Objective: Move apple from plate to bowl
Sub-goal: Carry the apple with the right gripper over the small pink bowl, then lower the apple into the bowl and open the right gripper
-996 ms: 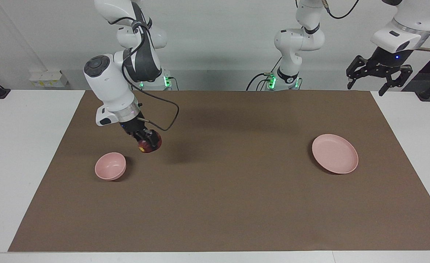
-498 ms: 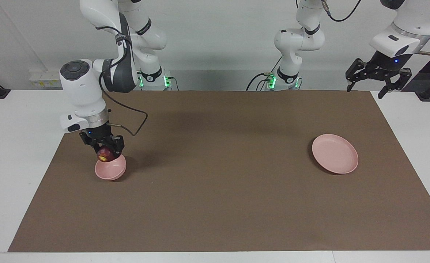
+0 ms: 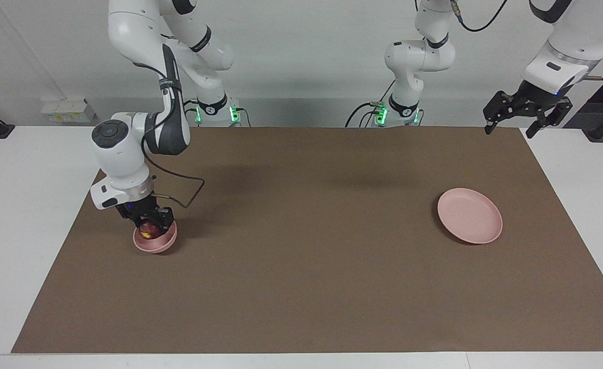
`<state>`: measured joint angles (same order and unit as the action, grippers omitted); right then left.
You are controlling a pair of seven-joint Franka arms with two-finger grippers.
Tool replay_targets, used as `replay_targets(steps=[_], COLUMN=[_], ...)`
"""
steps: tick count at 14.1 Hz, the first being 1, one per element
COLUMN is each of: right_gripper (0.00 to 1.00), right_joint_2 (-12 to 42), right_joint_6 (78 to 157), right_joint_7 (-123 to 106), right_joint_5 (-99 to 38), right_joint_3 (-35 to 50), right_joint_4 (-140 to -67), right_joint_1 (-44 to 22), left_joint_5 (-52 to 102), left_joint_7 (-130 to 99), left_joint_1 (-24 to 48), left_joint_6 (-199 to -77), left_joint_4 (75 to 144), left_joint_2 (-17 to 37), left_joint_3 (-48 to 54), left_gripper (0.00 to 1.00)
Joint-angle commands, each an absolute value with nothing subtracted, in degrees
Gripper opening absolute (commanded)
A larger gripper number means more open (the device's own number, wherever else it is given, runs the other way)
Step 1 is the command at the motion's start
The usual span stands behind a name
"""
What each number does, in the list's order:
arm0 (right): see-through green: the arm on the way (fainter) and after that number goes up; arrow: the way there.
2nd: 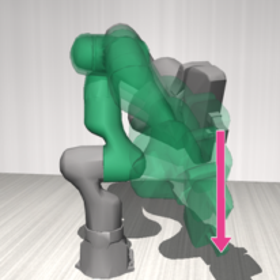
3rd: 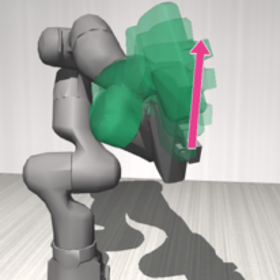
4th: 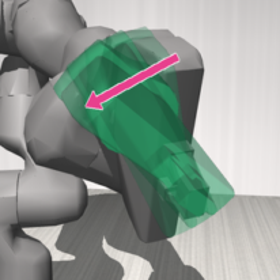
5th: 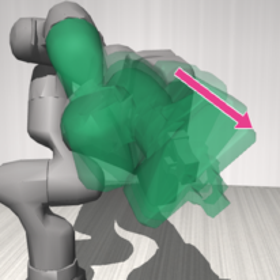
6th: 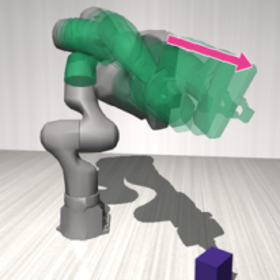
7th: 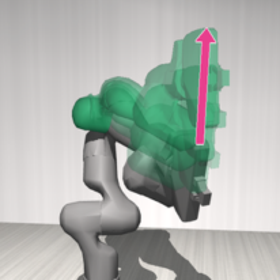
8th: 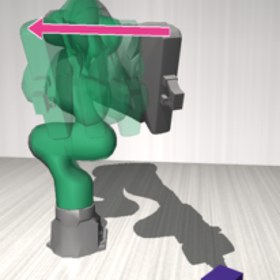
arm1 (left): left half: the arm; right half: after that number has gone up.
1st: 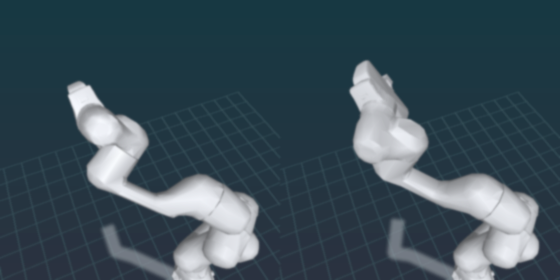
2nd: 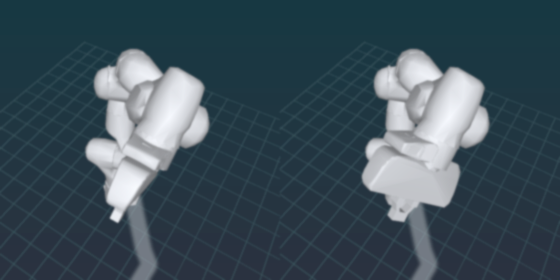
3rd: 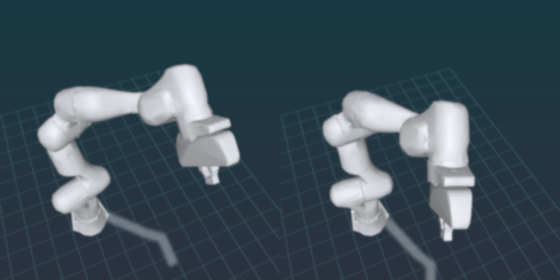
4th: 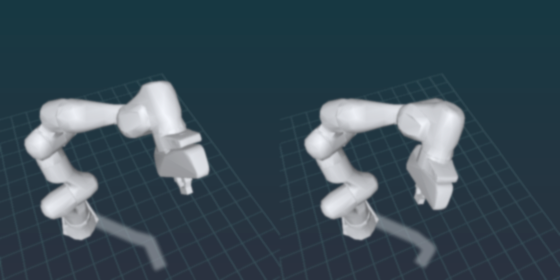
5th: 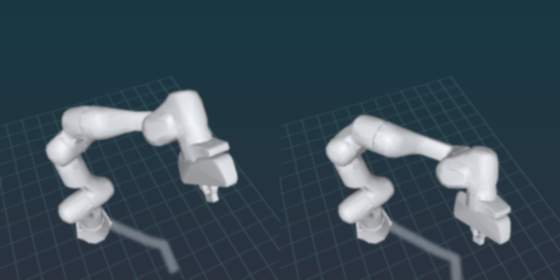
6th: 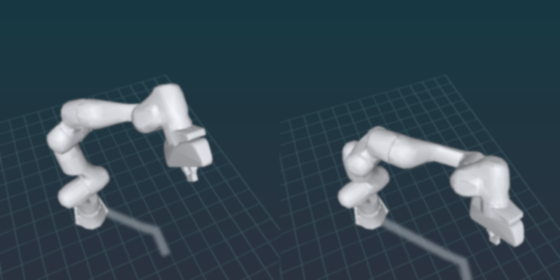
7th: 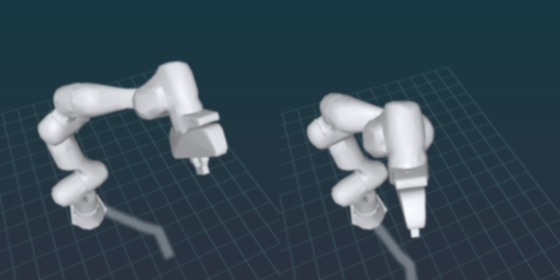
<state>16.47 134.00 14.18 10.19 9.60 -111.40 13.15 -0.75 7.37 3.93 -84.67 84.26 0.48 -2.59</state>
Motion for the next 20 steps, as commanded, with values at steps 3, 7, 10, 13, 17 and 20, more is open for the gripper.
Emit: replay_targets(steps=[3, 7, 10, 13, 17, 20], right_gripper=[1.00, 1.00, 1.00, 1.00, 1.00, 1.00], right_joint_2=[16.52, 16.26, 14.60, 12.40, 5.21, 1.24], right_joint_6=[133.52, 124.73, 118.94, 110.33, 101.45, 96.34], right_joint_7=[12.92, 6.17, 3.27, 2.20, 3.07, 6.84], right_joint_5=[11.16, 10.11, 9.76, 5.29, 4.39, 4.48], right_joint_3=[10.28, 10.37, 10.55, 10.37, 10.46, 10.81], right_joint_4=[-109.79, -103.99, -102.40, -98.98, -98.35, -98.26], right_joint_1=[14.76, 15.03, 15.47, 15.56, 15.12, 14.07], left_joint_5=[-2.99, -2.90, -2.55, -2.46, -2.46, -2.37], left_joint_7=[5.54, 5.80, 5.63, 5.63, 5.63, 5.63], left_joint_1=[3.52, 3.52, 3.43, 3.43, 3.43, 3.34], left_joint_6=[-85.60, -85.78, -85.25, -85.34, -85.34, -85.34], left_joint_4=[88.15, 87.89, 87.80, 87.71, 87.71, 87.71], left_joint_2=[-2.81, -2.72, -2.72, -2.72, -2.72, -2.72], left_joint_3=[-2.20, -2.37, -2.37, -2.37, -2.37, -2.37], left_gripper=[1.00, 1.00, 1.00, 1.00, 1.00, 1.00])
